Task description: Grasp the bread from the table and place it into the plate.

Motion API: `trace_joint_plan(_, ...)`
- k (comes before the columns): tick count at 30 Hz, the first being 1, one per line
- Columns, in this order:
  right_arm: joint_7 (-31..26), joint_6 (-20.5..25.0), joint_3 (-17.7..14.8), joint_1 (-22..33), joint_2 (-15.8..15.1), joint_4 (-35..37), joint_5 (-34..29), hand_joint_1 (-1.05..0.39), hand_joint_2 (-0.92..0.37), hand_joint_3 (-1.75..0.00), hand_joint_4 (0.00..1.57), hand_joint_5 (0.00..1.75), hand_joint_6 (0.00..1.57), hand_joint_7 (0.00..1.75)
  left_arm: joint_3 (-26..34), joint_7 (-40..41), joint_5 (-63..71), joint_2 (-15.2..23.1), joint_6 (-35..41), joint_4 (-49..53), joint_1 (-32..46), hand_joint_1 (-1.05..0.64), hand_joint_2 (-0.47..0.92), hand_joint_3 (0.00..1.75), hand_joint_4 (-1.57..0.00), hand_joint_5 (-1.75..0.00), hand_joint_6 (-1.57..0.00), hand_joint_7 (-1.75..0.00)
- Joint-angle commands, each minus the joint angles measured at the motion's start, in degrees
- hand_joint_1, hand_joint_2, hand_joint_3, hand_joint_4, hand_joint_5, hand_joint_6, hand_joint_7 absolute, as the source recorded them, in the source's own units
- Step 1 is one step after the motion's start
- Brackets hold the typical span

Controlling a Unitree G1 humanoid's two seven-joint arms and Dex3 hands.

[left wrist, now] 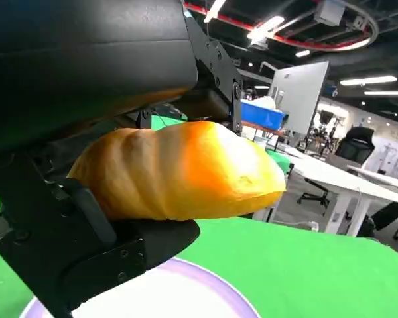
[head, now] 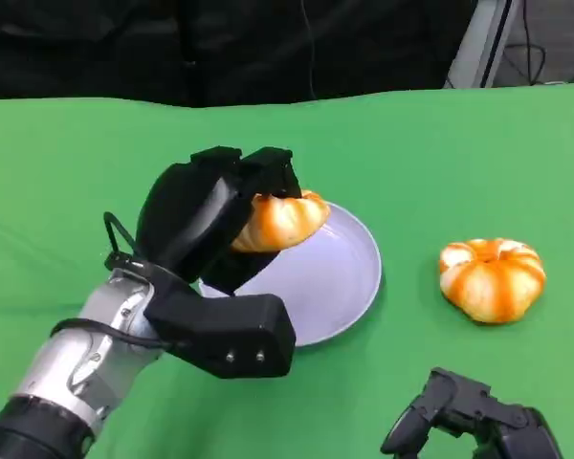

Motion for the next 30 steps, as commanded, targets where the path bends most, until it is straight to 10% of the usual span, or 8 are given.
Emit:
trace_joint_plan(1, -0.5, -0.3, -0.1, 0.0, -0.1, -0.4, 0.0, -0.09, -0.28, -1.37, 0.77, 1.56, 0.83, 1.28, 0.1, -0.5, 0.5, 0.3, 0.0, -0.8, -0.3, -0.16, 0.31, 1.45, -0.94, -1.75, -0.73, -1.73)
trace_joint_plan(30, -0.9, -0.3, 0.1, 0.0, -0.1, -0.1, -0.2, -0.08, -0.28, -1.36, 0.77, 1.55, 0.83, 1.27, -0.6, -1.3, 1.9, -0.4, 0.6, -0.7, -0.3, -0.17, 0.29, 1.44, -0.94, -1.75, -0.75, -1.7)
